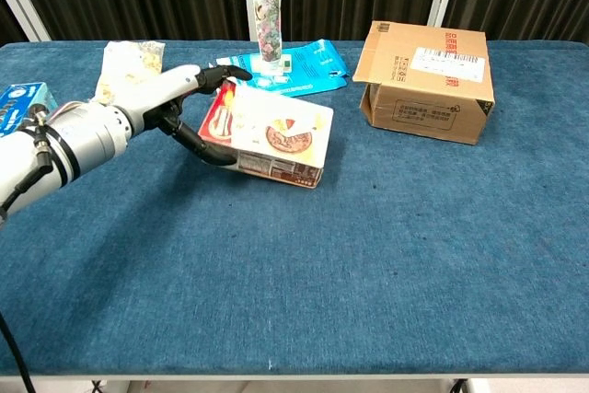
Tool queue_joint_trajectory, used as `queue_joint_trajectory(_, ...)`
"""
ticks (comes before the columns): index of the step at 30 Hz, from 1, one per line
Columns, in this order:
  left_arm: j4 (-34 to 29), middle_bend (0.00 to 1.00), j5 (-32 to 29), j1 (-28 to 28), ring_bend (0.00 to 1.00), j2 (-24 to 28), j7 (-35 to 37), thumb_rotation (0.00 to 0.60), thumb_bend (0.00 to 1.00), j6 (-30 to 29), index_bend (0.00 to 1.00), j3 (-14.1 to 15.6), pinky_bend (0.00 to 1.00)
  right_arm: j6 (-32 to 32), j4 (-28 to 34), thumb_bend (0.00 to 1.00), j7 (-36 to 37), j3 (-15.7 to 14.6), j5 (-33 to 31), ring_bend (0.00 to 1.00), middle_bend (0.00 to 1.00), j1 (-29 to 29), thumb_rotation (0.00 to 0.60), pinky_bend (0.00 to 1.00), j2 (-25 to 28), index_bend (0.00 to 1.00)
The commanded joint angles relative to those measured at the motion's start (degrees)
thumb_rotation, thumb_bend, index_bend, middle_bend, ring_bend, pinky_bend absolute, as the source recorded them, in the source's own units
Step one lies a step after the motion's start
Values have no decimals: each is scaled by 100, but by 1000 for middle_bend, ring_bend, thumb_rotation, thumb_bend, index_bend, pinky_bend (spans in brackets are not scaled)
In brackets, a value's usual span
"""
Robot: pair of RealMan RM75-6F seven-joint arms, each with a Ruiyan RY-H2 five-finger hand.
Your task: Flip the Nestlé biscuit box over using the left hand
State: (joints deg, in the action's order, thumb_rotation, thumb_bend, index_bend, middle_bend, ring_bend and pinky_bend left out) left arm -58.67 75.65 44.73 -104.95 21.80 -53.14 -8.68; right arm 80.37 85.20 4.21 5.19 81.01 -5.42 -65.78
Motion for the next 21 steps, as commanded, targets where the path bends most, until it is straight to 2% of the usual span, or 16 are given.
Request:
queue_joint_trajectory(1,-231,34,-200,-10,0,143,-297,600,0,290,4,-1,0,7,-8,244,0,-1,-7,0,3,8,600,0,-3,0)
queue_joint_trajectory(3,-411,0,-347,3,0,246,-500,599,0,444,0,-36,0,14,-14,244,10,-1,-10,0,3,14,600,0,-6,0)
queue_joint_trajectory(7,-751,0,-575,2,0,464,-1033,577,0,531,0,-97,0,17,-27,244,38,-7,0,0,3,20,600,0,0,0)
queue_joint_trajectory(9,-985,0,-599,-73,0,615,-1244,578,0,314,0,-160,0,33,-31,244,54,-6,3,0,3,31,600,0,15,0)
queue_joint_trajectory(14,-1844,0,-510,-487,0,1378,-1791,570,0,-505,0,-201,0,-28,-92,244,104,-3,-55,0,2,33,600,0,40,0)
queue_joint_trajectory(21,-2757,0,-599,-1312,0,2469,-2984,600,0,-1774,0,-67,0,-214,-244,244,479,-27,35,0,2,-66,600,0,1,0)
